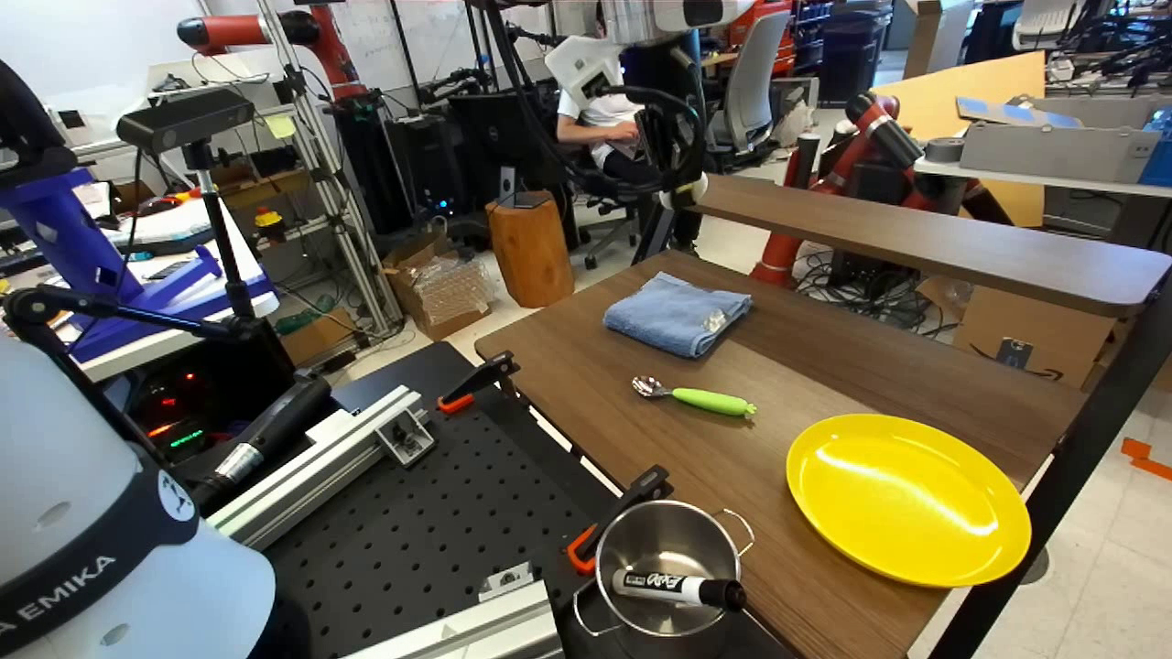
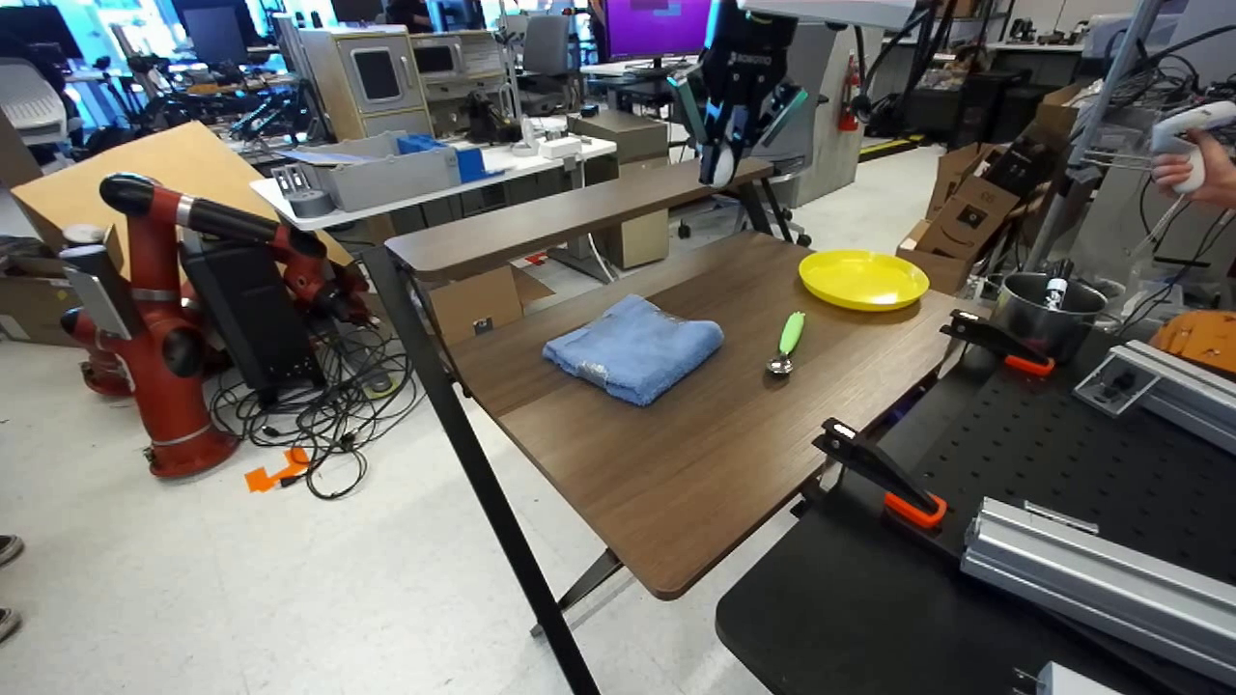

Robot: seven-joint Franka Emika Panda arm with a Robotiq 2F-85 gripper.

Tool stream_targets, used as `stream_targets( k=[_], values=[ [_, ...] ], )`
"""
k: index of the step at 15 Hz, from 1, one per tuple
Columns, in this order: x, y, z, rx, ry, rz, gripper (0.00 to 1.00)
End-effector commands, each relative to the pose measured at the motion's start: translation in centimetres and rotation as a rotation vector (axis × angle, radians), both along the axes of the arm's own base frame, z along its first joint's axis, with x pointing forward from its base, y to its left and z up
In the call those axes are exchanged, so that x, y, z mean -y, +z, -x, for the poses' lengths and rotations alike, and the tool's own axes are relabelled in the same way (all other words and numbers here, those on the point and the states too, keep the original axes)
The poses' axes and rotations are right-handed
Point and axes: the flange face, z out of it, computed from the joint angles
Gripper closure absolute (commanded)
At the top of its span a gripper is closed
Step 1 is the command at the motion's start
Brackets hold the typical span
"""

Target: Move the plush toy from the plate to the towel

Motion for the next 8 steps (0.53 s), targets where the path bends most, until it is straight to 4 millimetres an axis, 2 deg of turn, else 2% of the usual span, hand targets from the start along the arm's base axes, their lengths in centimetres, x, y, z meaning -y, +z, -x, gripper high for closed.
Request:
stream_targets(
  k=[1, 4, 8],
  values=[
    [-1.9, -0.5, -2.2, -0.011, 0.008, 0.038, 0.95],
    [-3.7, -1.9, -3.7, -0.022, 0.028, 0.063, 0.95],
    [-6.0, -4.8, -5.8, -0.045, 0.048, 0.084, 0.95]
  ],
)
